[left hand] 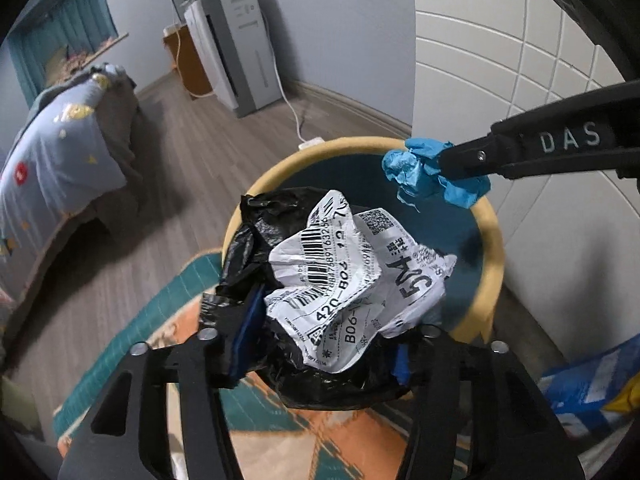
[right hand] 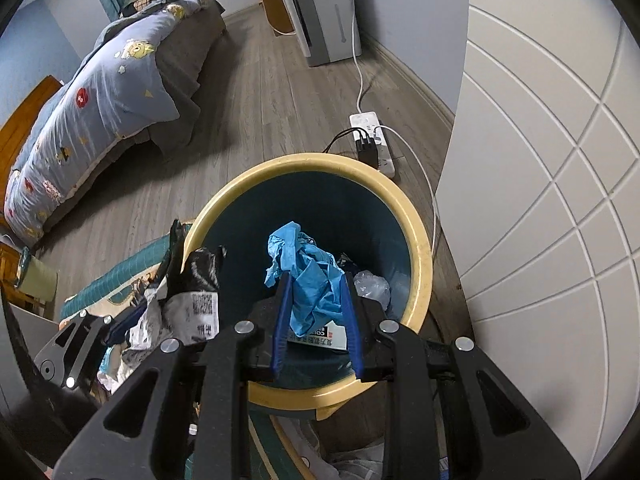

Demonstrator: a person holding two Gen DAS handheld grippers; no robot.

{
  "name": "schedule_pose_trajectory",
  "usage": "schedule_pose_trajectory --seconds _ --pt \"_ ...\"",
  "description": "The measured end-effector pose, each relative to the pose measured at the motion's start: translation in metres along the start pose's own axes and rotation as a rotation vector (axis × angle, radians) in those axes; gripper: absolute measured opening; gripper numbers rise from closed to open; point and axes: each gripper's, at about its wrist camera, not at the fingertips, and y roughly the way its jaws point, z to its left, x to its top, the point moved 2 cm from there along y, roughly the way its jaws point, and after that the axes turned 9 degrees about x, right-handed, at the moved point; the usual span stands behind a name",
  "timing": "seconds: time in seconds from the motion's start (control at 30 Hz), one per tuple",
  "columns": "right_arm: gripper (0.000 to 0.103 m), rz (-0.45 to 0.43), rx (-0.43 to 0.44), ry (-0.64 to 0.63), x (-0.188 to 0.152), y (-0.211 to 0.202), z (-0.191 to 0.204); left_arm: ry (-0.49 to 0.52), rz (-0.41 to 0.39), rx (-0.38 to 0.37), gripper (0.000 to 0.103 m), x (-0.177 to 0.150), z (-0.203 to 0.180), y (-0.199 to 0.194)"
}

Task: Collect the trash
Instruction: 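Carry both items over the yellow bin and open both tools to drop them, then move both tools back from the bin toward the cushion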

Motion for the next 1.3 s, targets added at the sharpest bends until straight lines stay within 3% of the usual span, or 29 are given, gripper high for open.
schedule_pose_trajectory --seconds 0.1,0.17,0.23,0.3,0.37,0.57,0.73,1.0,1.3 --pt "0.027 -0.009 0.007 -0.002 0.0 -0.001 0.001 -0.014 -0.024 0.029 0.08 0.001 0.003 -0.002" --pt "0.045 -0.011 0.01 -0.005 0.0 -0.001 0.003 -0.03 -0.028 0.036 0.085 0.001 0.006 -0.002" --pt "0.055 -0.014 0.013 -0.011 0.0 -0.001 0.004 -0.035 -0.033 0.059 0.093 0.001 0.009 -0.002" --pt "0.06 -0.017 0.014 -0.023 0.0 -0.001 0.007 -0.036 -0.038 0.072 0.094 0.0 0.011 -0.002" --pt "0.075 -0.02 0.016 -0.024 0.0 -0.002 0.007 -0.045 -0.03 0.081 0.095 -0.002 0.014 -0.003" --pt "0.092 -0.034 0.011 -0.051 0.001 -0.005 0.014 -0.146 -0.013 0.057 0.097 -0.017 0.033 -0.013" --pt "0.097 -0.043 0.003 -0.088 0.0 -0.007 0.03 -0.219 0.0 0.07 0.097 -0.033 0.059 -0.031" --pt "0.097 -0.033 -0.011 -0.159 -0.006 -0.005 0.061 -0.244 -0.011 0.168 0.098 -0.056 0.114 -0.075" --pt "0.097 -0.037 -0.003 -0.237 -0.014 -0.012 0.096 -0.343 0.024 0.243 0.098 -0.114 0.163 -0.128"
